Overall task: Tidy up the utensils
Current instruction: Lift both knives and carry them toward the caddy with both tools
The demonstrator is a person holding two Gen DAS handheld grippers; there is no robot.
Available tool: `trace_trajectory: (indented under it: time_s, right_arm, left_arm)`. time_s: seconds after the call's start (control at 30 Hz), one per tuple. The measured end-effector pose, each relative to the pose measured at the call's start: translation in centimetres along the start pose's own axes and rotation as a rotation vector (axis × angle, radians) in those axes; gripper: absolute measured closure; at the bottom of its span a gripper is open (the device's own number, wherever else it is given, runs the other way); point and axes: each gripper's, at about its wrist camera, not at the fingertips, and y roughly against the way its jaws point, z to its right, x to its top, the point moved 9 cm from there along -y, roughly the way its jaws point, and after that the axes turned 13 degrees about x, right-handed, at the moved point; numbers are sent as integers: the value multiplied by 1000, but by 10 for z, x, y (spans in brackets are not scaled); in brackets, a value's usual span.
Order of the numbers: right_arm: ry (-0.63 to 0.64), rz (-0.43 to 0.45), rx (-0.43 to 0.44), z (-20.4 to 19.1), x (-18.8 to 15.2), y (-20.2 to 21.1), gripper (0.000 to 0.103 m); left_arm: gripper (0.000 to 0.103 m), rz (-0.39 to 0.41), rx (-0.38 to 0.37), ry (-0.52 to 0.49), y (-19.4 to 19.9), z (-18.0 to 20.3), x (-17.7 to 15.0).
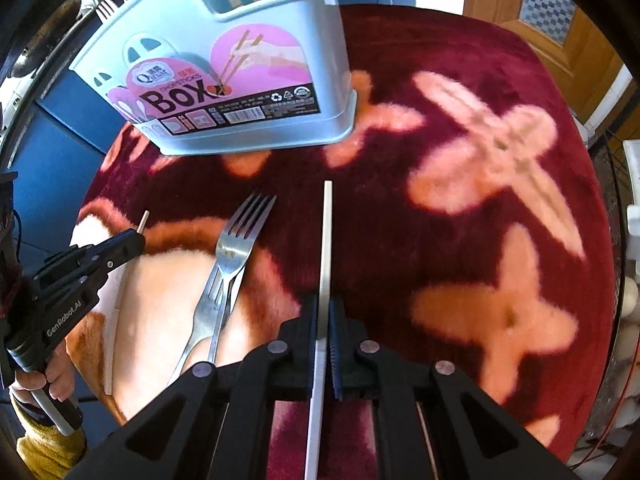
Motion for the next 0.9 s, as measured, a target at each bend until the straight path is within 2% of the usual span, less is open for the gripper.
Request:
trace_trajectory:
  time_s: [0.2, 0.37, 0.47, 0.9]
  right_arm:
    - [-7, 7, 23, -1, 1, -3, 95]
    - [12, 78, 51, -2, -8, 8, 96]
    - [25, 129, 76, -2, -18, 23, 97]
    - [96, 417, 142, -22, -10, 95, 97]
  left_arm:
    - [98, 13, -1, -19, 3, 1, 1]
    - [99, 26, -83, 33, 11, 6, 1]
    - [100, 82, -98, 46, 25, 8, 5]
    - [100, 297, -128, 131, 92, -2, 40]
